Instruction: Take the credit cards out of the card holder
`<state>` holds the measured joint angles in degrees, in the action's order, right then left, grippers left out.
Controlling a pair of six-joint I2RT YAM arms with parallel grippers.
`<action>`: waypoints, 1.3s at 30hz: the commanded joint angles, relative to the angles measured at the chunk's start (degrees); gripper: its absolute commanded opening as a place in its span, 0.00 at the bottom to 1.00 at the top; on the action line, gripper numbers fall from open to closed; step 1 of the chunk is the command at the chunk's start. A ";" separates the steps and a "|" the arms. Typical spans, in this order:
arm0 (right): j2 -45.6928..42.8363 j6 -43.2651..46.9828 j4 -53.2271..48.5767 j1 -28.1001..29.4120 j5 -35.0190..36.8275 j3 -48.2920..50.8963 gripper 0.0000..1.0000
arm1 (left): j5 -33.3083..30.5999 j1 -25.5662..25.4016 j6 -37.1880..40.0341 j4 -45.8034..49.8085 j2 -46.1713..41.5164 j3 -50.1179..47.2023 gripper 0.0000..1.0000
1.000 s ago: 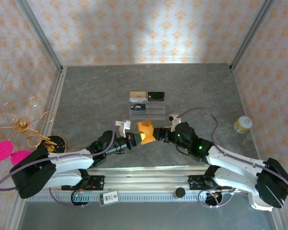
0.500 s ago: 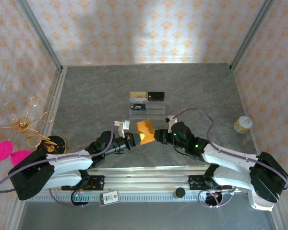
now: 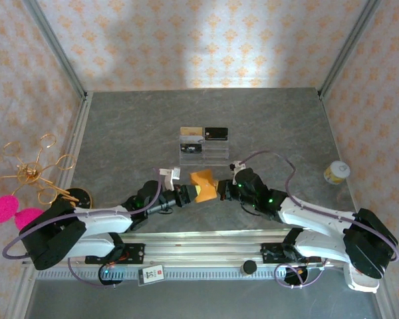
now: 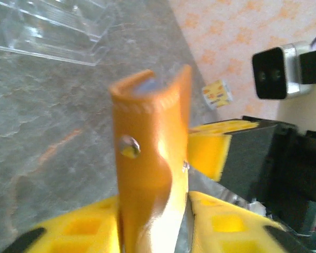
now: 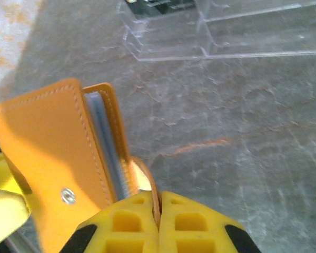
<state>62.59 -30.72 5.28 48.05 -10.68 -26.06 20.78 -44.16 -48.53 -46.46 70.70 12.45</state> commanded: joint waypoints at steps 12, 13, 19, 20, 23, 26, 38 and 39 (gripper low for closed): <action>12.33 -2.36 -7.78 8.62 6.20 -16.35 0.00 | -9.25 4.55 4.00 17.90 -15.68 -0.85 0.58; 13.77 -2.24 -8.05 8.64 6.23 -17.71 0.00 | -9.70 4.77 4.59 19.20 -17.31 -0.61 0.58; 15.83 -3.07 -11.38 7.80 9.66 -17.89 0.00 | -9.28 4.87 6.70 21.92 -17.63 0.87 0.59; 14.76 -3.60 -11.74 7.40 10.25 -16.58 0.00 | -8.84 4.90 6.74 21.35 -16.94 0.97 0.59; 11.30 -4.55 -13.74 5.64 13.50 -11.29 0.00 | -7.35 4.87 6.96 19.15 -13.59 1.41 0.57; 9.70 -5.13 -13.76 2.28 14.67 -5.72 0.00 | -5.88 4.86 7.01 17.29 -9.54 2.55 0.51; 19.21 -4.11 -8.27 -0.24 17.97 -2.95 0.00 | -2.31 4.79 4.83 8.06 1.67 4.22 0.40; 19.43 -4.02 -7.57 -0.24 17.80 -2.78 0.00 | -2.67 4.79 5.24 8.05 2.62 4.69 0.40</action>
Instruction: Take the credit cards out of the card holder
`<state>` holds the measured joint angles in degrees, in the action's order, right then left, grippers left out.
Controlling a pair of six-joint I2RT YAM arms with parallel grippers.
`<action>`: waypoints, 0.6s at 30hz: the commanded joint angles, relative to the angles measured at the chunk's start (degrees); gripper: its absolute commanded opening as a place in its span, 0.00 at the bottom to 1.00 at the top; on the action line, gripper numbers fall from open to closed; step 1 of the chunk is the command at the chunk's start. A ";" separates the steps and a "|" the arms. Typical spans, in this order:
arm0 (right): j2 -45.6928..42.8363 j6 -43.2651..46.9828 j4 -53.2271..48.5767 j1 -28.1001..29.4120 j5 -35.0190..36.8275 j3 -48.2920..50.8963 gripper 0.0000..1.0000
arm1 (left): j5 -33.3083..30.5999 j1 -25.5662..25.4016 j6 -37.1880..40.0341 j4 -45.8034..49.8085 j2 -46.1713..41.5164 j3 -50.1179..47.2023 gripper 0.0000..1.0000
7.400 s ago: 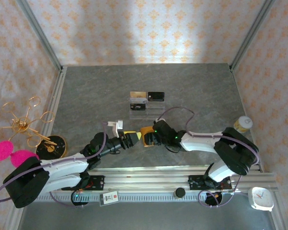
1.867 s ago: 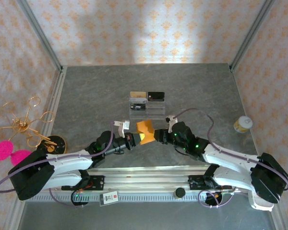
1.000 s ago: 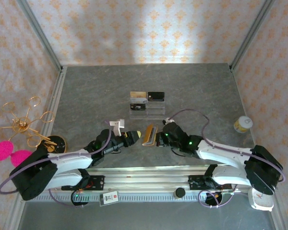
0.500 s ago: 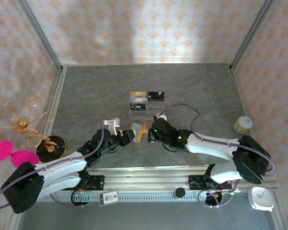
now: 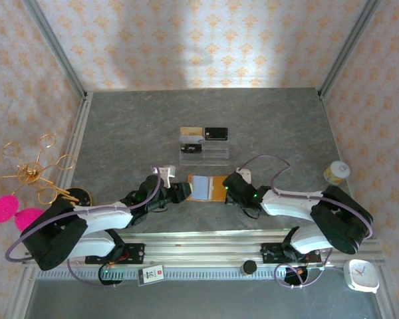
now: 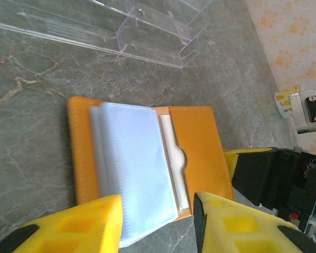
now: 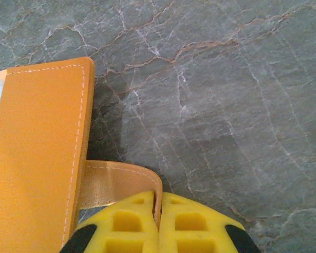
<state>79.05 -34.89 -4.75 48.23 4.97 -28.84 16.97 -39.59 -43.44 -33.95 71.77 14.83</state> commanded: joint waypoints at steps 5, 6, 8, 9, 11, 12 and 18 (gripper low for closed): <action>2.99 0.74 3.61 -0.53 1.53 0.44 0.00 | -6.98 0.65 3.52 2.28 3.63 4.98 0.45; 2.92 0.88 3.70 -0.51 1.51 0.51 0.00 | -7.13 1.06 4.31 1.29 4.09 4.87 0.47; 2.76 1.12 3.70 -0.51 1.55 0.70 0.00 | -5.98 1.70 4.92 -0.36 5.95 5.22 0.48; 2.58 1.23 3.71 -0.55 1.40 0.72 0.00 | -5.59 1.82 5.46 -0.22 7.39 5.98 0.48; 2.05 1.45 3.70 -0.63 1.35 0.80 0.00 | -5.29 1.91 5.59 -0.42 10.09 6.72 0.48; 1.80 1.50 3.62 -0.59 1.35 0.76 0.00 | -4.42 1.89 5.36 -2.53 11.52 6.53 0.48; 0.69 2.02 3.48 -0.77 1.17 1.13 0.00 | -2.90 1.98 4.51 -4.79 18.86 8.46 0.48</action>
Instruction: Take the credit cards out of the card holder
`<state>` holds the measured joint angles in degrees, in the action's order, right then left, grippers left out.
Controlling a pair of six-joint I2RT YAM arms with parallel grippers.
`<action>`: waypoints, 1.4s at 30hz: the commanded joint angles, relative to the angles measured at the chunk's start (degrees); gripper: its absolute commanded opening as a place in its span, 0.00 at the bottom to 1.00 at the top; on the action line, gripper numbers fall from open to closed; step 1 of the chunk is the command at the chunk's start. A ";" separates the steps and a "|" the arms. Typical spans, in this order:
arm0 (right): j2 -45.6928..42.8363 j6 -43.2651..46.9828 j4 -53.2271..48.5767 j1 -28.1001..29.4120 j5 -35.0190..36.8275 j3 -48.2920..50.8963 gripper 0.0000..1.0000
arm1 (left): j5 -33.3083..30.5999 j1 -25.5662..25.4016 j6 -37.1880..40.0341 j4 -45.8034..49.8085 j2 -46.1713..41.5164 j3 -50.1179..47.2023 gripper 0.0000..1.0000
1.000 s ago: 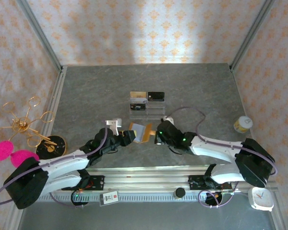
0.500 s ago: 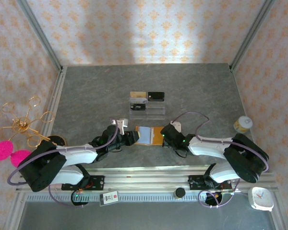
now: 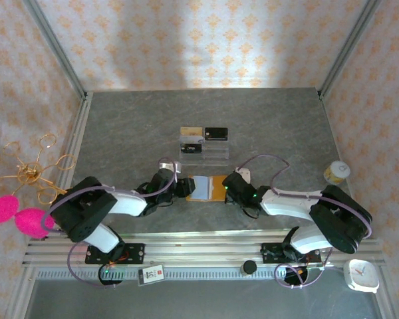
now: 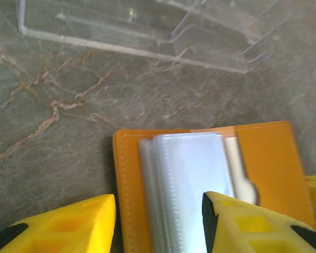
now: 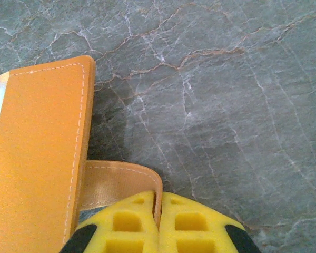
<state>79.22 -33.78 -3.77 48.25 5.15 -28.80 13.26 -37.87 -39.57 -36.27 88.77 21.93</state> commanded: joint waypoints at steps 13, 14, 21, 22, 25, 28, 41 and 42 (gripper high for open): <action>-0.20 1.08 3.88 -1.60 -0.12 2.16 0.00 | 8.77 0.08 -10.15 -21.24 2.34 -7.17 0.29; -0.22 1.08 4.16 -1.66 -0.44 2.23 0.00 | 9.10 0.09 -10.71 -22.46 2.53 -7.49 0.29; -0.25 1.34 5.40 -1.84 -2.05 2.84 0.00 | 9.92 -0.17 -12.40 -26.90 2.64 -8.95 0.24; -0.29 1.31 5.73 -1.84 -2.39 3.02 0.00 | 10.04 -0.16 -12.46 -27.76 2.47 -9.23 0.24; -0.21 1.35 6.38 -1.80 -3.16 3.13 0.00 | 9.97 -0.28 -12.64 -28.98 1.99 -9.85 0.24; -0.03 1.60 7.64 -1.84 -4.27 3.52 0.00 | 11.42 -0.61 -13.07 -30.74 4.13 -9.15 0.27; 1.36 3.79 14.57 -1.81 -12.83 3.61 0.00 | 11.54 -1.30 -12.20 -27.38 3.86 -7.37 0.24; 1.48 3.81 14.14 -1.84 -12.53 3.34 0.00 | 11.30 -1.28 -12.19 -26.45 3.71 -7.18 0.14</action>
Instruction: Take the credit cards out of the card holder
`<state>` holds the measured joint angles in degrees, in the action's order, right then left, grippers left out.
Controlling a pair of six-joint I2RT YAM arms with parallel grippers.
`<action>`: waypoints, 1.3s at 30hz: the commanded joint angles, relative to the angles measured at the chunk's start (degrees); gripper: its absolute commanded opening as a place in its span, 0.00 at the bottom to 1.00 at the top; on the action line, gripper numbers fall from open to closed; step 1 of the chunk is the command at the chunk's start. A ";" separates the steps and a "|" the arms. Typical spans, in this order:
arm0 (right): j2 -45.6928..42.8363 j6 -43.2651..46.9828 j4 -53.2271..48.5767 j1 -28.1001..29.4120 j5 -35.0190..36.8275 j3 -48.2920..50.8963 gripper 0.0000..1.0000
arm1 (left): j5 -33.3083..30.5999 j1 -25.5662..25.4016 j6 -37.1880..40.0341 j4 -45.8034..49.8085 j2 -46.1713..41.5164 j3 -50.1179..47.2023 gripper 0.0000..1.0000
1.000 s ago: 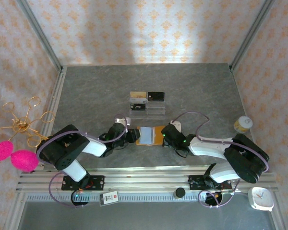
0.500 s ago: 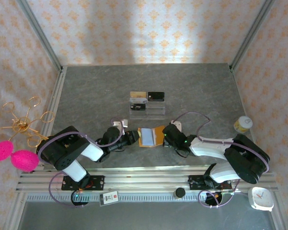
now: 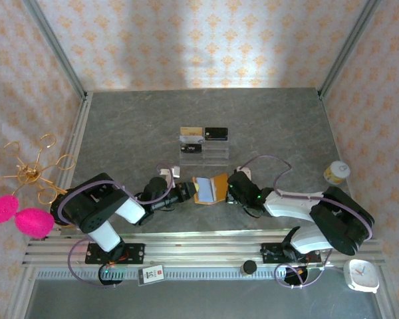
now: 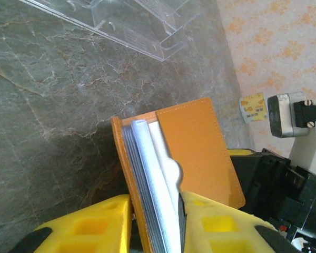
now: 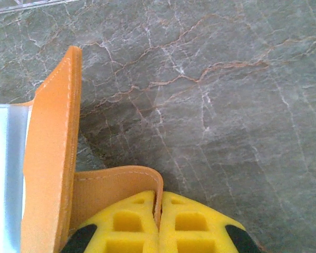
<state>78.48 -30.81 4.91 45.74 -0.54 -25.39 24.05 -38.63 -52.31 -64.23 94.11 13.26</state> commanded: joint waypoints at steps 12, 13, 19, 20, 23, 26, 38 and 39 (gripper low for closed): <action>-2.17 -0.15 -0.47 0.51 -1.15 -0.68 0.50 | -4.59 -0.65 4.39 21.62 -14.05 1.86 0.00; -3.73 0.30 -0.66 0.50 -0.88 -0.48 0.54 | -4.76 -0.58 4.46 22.63 -14.58 1.71 0.00; -17.98 4.56 -1.71 0.63 -0.52 -0.64 0.60 | -6.22 -0.82 4.55 27.25 -19.00 0.89 0.00; -18.87 5.18 -1.85 0.75 -0.99 -1.37 0.60 | -6.38 -0.90 4.67 27.61 -19.53 0.89 0.00; -18.68 6.80 0.24 2.22 -6.18 -3.56 0.61 | -6.60 -0.87 4.77 28.60 -20.59 0.77 0.00; -12.96 7.34 2.39 4.49 -13.89 -7.36 0.61 | -6.45 -0.92 4.69 28.95 -21.78 0.24 0.00; 8.55 6.94 5.62 7.86 -15.02 -13.24 0.60 | -6.47 -0.92 6.08 30.46 -24.02 -0.90 0.00; 9.11 7.04 5.87 7.88 -15.10 -13.15 0.59 | -6.30 -0.92 6.17 30.35 -23.84 -0.86 0.00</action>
<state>86.54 -24.40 8.75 53.23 -16.01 -37.19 18.39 -39.29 -47.83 -33.89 70.94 12.93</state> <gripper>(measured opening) 0.596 0.048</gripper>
